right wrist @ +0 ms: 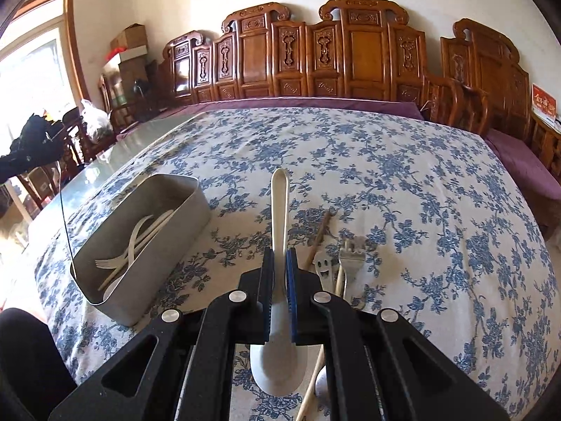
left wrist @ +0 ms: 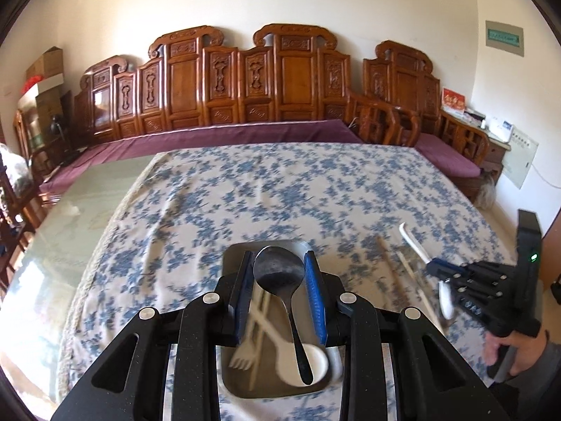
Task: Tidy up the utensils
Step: 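Lift the metal spoon with the left gripper over the grey tray while the right holds the white spoon, then lower the metal spoon into the grey tray and open the left gripper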
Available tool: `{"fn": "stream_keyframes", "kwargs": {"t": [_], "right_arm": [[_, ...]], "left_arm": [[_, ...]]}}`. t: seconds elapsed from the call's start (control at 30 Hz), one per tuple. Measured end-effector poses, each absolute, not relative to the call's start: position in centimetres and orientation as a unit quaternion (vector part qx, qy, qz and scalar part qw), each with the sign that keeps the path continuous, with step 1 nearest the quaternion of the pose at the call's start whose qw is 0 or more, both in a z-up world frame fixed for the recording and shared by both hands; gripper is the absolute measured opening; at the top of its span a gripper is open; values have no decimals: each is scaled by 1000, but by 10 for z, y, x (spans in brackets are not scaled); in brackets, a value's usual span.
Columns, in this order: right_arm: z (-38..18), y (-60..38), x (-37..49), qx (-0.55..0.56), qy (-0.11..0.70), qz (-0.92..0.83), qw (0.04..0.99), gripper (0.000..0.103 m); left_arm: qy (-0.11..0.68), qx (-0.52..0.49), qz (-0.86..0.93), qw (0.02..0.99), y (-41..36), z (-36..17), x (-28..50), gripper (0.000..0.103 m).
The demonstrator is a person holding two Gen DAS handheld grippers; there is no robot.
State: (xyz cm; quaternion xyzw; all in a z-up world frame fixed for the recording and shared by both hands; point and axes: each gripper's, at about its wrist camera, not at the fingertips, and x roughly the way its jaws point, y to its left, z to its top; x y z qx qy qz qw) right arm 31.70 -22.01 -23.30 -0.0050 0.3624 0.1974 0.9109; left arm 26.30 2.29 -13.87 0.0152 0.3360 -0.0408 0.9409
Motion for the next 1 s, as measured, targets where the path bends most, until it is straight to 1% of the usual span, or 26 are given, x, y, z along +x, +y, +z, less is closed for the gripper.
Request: {"fn": "stream_keyframes", "kwargs": {"t": [0.23,0.57,1.0], "right_arm": [[-236,-217,318,-7,366,201,909,9],[-241,-217,322,-9,369,208,906,9],[-237,-211,327,-5,363,230,903,9]], "left_arm": [[362,26,-23,931,40,-164,272,27],[392,42,-18,919,37,-205,299,27],[410,61,-25,910,24,-233,330,27]]}}
